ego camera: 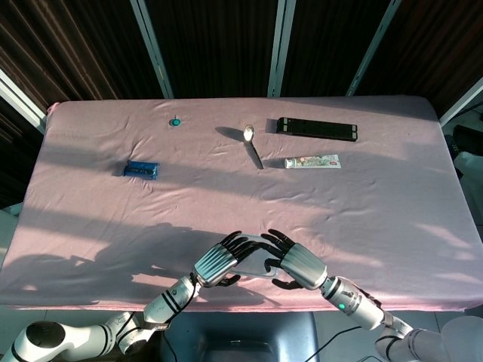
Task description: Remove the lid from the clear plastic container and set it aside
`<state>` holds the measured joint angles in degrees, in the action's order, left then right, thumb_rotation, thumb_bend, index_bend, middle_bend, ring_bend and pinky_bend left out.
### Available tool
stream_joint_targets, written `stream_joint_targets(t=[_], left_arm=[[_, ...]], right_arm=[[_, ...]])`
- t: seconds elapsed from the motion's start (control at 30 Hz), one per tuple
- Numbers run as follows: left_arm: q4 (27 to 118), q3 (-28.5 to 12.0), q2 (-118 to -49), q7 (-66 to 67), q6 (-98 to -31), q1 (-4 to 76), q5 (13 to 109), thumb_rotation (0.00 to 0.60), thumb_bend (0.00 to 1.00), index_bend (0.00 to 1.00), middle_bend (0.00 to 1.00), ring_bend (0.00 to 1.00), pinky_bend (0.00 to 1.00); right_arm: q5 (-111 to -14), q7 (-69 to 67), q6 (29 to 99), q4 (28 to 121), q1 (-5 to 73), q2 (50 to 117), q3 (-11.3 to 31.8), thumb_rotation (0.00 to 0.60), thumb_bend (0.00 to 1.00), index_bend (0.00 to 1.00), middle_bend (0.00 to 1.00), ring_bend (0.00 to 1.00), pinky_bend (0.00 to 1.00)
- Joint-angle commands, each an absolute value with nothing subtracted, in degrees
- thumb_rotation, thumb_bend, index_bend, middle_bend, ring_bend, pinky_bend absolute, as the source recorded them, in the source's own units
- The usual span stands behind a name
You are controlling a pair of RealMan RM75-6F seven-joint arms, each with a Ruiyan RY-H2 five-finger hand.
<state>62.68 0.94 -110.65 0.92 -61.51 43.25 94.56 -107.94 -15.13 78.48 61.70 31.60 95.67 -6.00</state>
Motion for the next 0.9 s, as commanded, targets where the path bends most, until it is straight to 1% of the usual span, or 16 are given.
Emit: stream_joint_targets(t=[0.03,0.9], left_arm=[[62.4,1.2,-110.8,0.9,-61.7,43.2,94.8,0.600,0.32,0.00,0.36,0.28,0.10],[60.0,2.4,-111.9,0.8,-62.8,43.1,96.5,0.600,0.32,0.00,0.38,0.30,0.10]], right_arm=[[-107.8,-15.1,78.6,61.7,31.6,95.6,-6.1,0.600,0.39,0.66,0.25,0.10,0.14],[-106.8,-14.1,80.0,63.6,32.3,94.2,-5.8,0.600,0.40,0.67,0.25,0.10,0.14]])
